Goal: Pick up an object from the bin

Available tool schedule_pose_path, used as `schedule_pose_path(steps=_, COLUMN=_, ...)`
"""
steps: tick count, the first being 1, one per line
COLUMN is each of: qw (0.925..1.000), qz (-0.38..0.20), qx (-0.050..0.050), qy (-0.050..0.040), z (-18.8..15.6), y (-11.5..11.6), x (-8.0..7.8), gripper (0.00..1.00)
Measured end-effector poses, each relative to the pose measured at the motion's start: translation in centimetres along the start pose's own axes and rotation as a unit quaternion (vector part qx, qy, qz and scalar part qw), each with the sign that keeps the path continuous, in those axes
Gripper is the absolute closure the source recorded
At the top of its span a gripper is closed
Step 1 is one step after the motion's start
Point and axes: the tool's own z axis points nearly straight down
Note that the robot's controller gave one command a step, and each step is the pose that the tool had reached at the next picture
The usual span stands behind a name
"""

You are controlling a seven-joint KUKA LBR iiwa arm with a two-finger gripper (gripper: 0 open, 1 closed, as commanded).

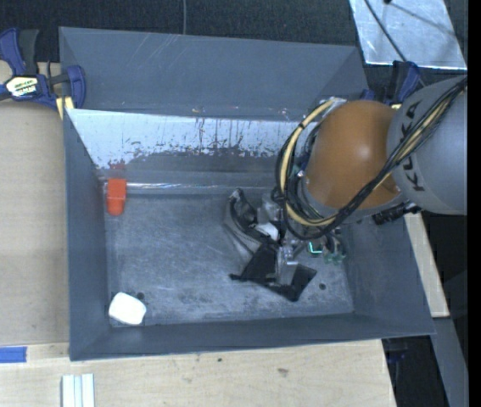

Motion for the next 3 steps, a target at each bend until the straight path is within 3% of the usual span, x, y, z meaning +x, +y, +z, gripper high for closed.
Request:
schedule_pose_path(steps=1, qw=0.9985, qz=0.051, qx=-0.004, qy=-0.0207, z=4.1, y=-0.8, x=-0.4, gripper=0.00)
schedule_pose_path(steps=2, qw=0.9983, qz=0.053, qx=-0.004, qy=-0.0258, z=4.0, y=-1.0, x=-0.6, gripper=1.00)
schedule_pose_path(steps=3, qw=0.9980, qz=0.063, qx=0.000, qy=-0.0006, z=-7.2, y=0.7, x=-1.2, gripper=1.00)
